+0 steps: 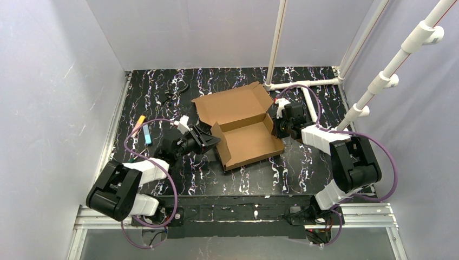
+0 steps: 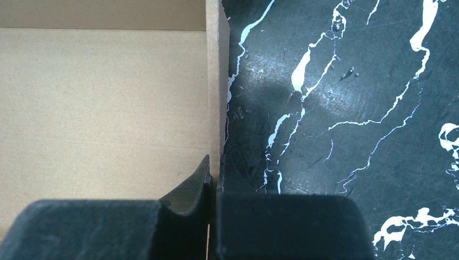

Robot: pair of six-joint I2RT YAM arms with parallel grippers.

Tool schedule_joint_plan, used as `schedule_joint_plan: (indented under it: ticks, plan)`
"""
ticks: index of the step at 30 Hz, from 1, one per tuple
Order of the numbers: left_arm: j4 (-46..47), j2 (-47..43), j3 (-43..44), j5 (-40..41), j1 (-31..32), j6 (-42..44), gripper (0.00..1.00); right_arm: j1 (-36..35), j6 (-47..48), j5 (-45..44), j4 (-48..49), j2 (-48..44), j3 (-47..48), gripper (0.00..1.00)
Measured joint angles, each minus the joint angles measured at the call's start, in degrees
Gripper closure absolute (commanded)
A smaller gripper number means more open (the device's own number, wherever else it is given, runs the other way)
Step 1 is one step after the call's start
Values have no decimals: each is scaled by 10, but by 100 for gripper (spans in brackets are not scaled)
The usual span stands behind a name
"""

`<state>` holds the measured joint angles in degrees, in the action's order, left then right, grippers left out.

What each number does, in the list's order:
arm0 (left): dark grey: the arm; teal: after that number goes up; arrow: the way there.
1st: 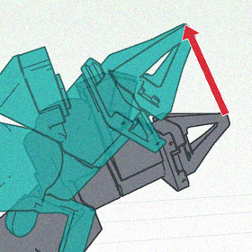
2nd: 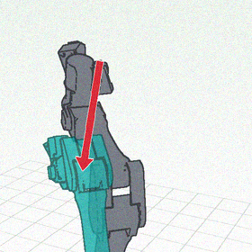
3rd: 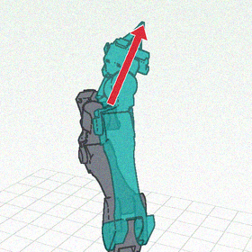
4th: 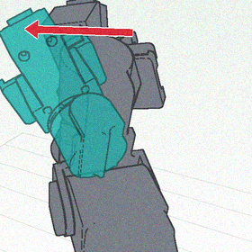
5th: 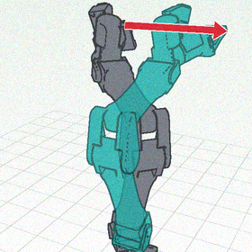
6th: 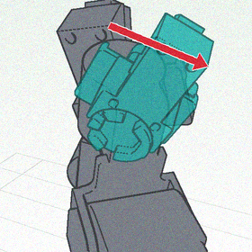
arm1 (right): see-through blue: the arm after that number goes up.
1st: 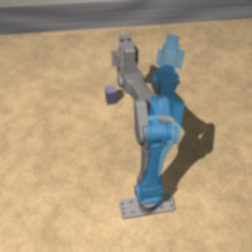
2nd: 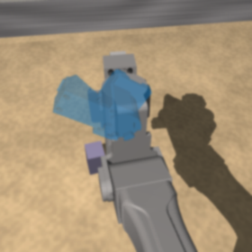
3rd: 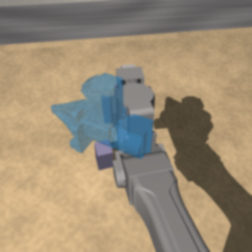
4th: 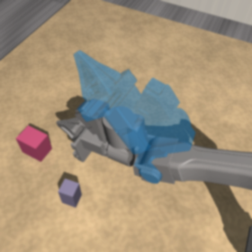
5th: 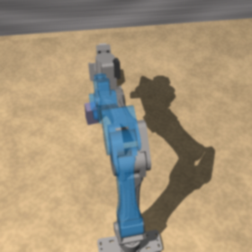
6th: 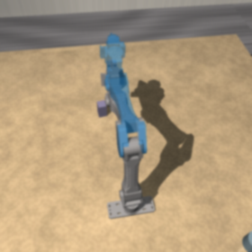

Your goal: Fold the paper box

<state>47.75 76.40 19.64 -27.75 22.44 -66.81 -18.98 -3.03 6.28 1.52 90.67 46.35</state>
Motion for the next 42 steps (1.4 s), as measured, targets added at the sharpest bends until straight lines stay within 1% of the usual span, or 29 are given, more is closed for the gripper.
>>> schedule_joint_plan:
  ticks: [5,7,10,13,17,19,21,25,26,28,29,33,37,38,40,41,42]
  plan:
    - [-3,12,-2,-1,0,-2,66,0,0,1,0,2,0,99]
    - [-19,12,1,-1,0,2,64,0,0,1,0,2,0,99]
    - [-73,11,14,0,0,17,58,0,0,1,0,2,0,99]
    - [-166,10,48,4,0,43,51,0,0,1,0,2,0,99]
    - [-268,14,103,10,0,80,47,0,0,3,1,2,0,99]
    - [-312,30,139,10,3,100,42,0,0,3,1,3,0,99]
    - [-366,51,181,20,10,123,41,0,0,3,1,3,0,99]
    - [-482,91,262,59,37,164,43,0,1,5,1,3,0,99]
    - [-512,99,280,75,46,176,46,0,1,6,1,3,0,99]
    - [-546,104,291,97,58,190,55,0,1,9,1,3,0,99]
    - [-562,105,292,110,63,196,57,0,1,12,1,3,0,99]
    - [-616,118,296,158,79,217,57,-4,1,19,0,3,0,99]
    - [-668,166,346,200,95,229,58,-9,1,20,0,3,0,99]
    - [-684,180,365,212,101,230,64,-10,1,20,0,3,0,99]
    - [-714,206,399,242,116,231,91,-10,0,20,0,3,0,99]
    - [-727,214,413,257,124,230,100,-10,0,20,0,3,0,99]
    - [-742,219,424,275,132,232,100,-10,2,18,0,2,0,99]
